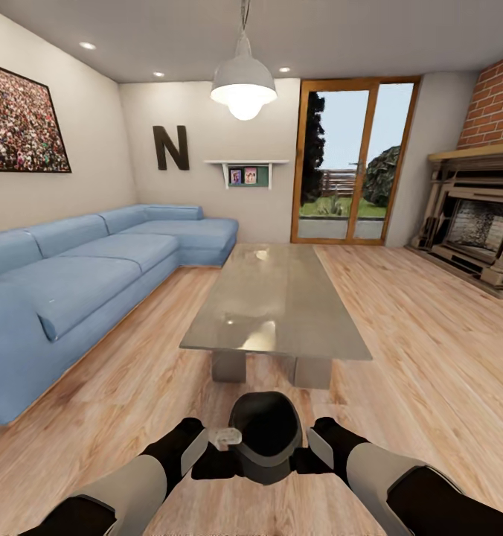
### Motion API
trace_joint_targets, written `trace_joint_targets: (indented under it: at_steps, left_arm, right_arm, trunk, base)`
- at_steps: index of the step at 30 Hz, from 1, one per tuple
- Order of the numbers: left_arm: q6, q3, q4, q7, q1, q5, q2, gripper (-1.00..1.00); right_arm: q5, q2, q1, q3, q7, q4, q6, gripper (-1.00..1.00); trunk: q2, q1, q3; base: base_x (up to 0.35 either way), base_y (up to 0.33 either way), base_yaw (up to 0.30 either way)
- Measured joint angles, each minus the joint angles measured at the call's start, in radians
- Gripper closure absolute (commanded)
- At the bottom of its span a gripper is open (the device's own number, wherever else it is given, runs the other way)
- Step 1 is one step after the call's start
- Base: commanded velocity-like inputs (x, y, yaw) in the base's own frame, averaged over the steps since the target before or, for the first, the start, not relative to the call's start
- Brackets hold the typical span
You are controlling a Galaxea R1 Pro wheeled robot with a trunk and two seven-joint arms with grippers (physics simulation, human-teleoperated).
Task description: Place each of the two pumpkins and all three candles from the living room inside a cabinet in the living room (use any cabinet), then make sure every cabinet is closed, and position the cauldron so it is next to a table in the living room.
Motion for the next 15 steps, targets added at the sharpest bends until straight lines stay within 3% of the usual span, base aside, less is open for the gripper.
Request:
trace_joint_targets:
  at_steps: [3,15]
  left_arm:
    - [0.000,0.000,0.000,0.000,0.000,0.000,0.000,-1.00]
    - [0.000,0.000,0.005,0.005,0.000,-0.002,0.000,-1.00]
  right_arm:
    - [0.000,0.000,0.000,0.000,0.000,0.000,0.000,-1.00]
    - [0.001,-0.001,0.000,-0.001,-0.002,0.000,-0.002,-1.00]
  trunk:
    - [0.000,0.000,0.000]
    - [0.003,-0.006,0.046]
  base:
    - [-0.029,0.000,0.000]
    - [-0.004,0.000,0.000]
